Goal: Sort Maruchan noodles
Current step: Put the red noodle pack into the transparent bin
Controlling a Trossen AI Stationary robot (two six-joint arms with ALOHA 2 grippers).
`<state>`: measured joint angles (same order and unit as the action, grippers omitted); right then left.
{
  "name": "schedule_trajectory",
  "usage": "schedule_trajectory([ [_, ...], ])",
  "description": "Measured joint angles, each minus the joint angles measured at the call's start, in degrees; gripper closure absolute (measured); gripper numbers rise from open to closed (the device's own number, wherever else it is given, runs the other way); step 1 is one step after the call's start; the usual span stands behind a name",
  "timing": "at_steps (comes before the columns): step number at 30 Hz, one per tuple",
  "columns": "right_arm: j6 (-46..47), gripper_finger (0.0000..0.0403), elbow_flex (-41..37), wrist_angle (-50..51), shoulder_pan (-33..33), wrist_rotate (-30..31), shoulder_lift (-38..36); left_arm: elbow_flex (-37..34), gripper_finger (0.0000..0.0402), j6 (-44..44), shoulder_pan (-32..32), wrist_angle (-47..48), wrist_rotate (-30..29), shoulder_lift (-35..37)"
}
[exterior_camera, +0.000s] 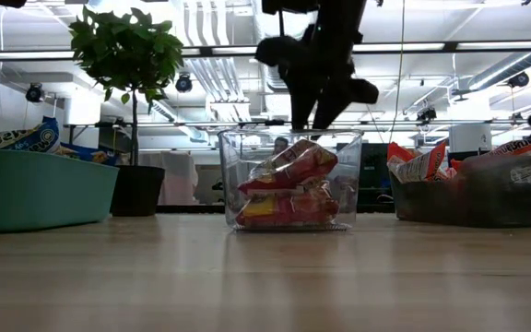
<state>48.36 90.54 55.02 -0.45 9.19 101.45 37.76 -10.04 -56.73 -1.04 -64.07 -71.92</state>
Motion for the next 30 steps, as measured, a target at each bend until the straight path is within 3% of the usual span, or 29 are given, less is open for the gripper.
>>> schedule_trajectory([
  [10, -3.1, 0.0384, 2.7, -0.8, -0.1, 6.3, 0.4, 0.0, 0.0402, -0.1, 0.0, 0.0, 0.0, 0.0],
  [22, -5.6, 0.0390, 1.1, -1.1, -0.1, 6.6, 13.6, 0.0, 0.0402, -0.5, 0.0, 0.0, 0.0, 0.0],
  [30, -4.9, 0.0390, 4.5, 4.1, 0.9, 7.7, 12.8, 0.0, 0.0402, -0.6, 0.0, -0.4, 0.0, 0.0],
])
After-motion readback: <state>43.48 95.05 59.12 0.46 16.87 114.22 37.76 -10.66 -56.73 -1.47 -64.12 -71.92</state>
